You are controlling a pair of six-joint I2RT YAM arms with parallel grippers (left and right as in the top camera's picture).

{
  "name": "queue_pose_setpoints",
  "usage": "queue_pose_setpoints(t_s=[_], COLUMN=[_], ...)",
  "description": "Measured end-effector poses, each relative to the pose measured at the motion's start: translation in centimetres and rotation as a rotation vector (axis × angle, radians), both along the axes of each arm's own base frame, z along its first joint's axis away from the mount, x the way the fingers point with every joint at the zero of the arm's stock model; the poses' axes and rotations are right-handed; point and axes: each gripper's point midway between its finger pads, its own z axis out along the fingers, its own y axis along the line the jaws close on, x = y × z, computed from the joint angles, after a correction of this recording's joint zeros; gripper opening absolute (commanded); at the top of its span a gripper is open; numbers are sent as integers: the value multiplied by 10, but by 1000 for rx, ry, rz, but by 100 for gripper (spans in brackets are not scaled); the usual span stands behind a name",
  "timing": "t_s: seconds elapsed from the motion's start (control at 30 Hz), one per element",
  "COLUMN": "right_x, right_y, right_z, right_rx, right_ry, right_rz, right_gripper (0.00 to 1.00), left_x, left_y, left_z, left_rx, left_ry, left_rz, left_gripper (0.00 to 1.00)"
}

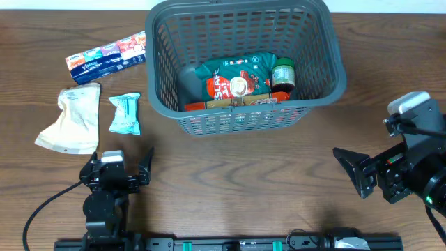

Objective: Pack container
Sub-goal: 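Raise the left gripper from rest toward the wet-wipes pack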

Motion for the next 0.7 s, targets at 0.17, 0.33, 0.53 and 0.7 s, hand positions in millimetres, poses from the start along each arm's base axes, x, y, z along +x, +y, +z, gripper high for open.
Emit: queue_pose_setpoints(t_s=[0.17,0.33,0.53,0.7], right_x=[0,0,0,0], right_y=[0,0,0,0], right_z=[0,0,0,0], right_rx=[1,1,1,1], right_ry=[0,1,0,1], right_rz=[-1,-1,-1,-1], right_gripper=[99,99,99,99], left_x=[0,0,0,2], left_y=[0,0,0,0], left_z=[0,0,0,4], left_rx=[0,0,-7,-72], left_ry=[0,0,-1,-33], left_rz=[0,0,2,20], left_gripper=[99,99,99,98])
